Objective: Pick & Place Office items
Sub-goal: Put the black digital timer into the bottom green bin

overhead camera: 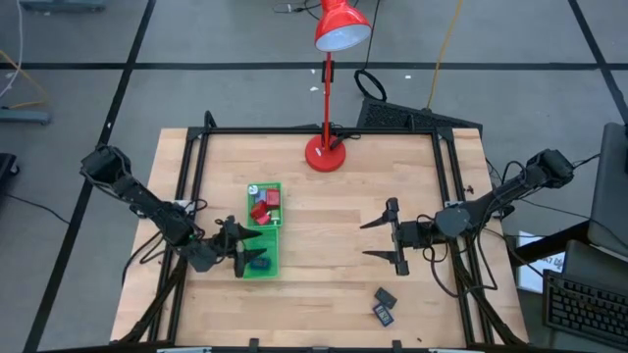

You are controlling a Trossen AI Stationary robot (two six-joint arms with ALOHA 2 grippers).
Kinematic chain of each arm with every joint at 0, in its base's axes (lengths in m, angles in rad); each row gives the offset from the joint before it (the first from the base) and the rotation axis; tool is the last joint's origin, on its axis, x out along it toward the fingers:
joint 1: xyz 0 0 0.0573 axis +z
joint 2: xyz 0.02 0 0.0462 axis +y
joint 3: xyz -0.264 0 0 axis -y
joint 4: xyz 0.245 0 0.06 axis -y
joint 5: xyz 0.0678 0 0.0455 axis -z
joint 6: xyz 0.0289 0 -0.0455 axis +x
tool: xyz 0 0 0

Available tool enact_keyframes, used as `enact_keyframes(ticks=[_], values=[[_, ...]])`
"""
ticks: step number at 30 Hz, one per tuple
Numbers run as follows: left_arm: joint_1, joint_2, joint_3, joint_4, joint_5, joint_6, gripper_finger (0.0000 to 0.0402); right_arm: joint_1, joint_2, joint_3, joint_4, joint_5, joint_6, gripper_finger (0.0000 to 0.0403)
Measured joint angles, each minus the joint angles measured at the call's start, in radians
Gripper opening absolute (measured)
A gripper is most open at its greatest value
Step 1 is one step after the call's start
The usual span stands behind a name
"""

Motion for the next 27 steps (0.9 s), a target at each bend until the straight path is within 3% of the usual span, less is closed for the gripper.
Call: enact_keyframes(ticks=[9, 18, 24, 27], values=[[0.0, -0.004, 0.0, 0.109, 0.0, 0.108, 0.0307, 0.0, 0.0, 0.0, -0.001, 0.0, 0.001, 0.0267], [0.0, -0.035, 0.0, 0.36, 0.0, 0.362, 0.031, 0.0, 0.0, 0.0, -0.026, -0.002, 0.1, 0.0267], [0.0, -0.049, 0.0, 0.394, -0.001, 0.441, 0.031, -0.007, 0.0, 0.0, 0.026, -0.005, 0.142, 0.0267], [0.0, -0.049, 0.0, 0.392, -0.001, 0.45, 0.031, 0.017, 0.0, 0.0, 0.038, -0.112, 0.194, 0.0267]])
